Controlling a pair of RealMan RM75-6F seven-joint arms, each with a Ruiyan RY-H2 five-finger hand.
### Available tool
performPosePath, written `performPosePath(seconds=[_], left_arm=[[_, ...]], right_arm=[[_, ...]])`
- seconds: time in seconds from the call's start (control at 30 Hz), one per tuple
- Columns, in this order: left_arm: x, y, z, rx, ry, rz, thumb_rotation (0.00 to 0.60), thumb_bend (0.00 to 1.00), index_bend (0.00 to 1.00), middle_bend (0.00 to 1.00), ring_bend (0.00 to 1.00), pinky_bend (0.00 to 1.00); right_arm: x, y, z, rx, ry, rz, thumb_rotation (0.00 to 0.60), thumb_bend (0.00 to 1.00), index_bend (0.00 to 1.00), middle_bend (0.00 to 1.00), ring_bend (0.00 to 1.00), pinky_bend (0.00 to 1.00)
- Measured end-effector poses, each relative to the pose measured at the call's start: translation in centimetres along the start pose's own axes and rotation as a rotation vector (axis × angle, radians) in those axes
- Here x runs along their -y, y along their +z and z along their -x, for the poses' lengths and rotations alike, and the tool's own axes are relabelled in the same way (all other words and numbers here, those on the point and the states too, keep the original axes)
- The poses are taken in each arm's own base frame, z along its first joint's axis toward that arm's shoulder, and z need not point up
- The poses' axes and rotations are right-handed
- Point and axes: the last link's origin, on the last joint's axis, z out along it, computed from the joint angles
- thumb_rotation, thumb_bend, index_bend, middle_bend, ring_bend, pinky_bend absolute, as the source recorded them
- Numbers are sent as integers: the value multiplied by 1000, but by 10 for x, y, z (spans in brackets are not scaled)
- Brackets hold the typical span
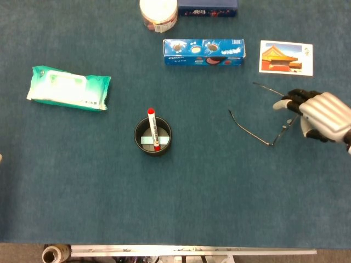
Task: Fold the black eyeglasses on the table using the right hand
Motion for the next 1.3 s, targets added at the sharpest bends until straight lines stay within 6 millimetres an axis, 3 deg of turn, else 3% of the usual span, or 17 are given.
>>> performPosePath(seconds=[0.5,1.3], left_arm=[[2,-2,1,1,-2,-11,600,38,454,382,312,515],[1,-3,2,7,-2,-15,600,38,454,382,312,515]], right_arm=[[10,14,9,97,-117,-55,600,1000,241,282,124,254],[10,12,16,156,-136,-45,600,1000,331,357,171,265]])
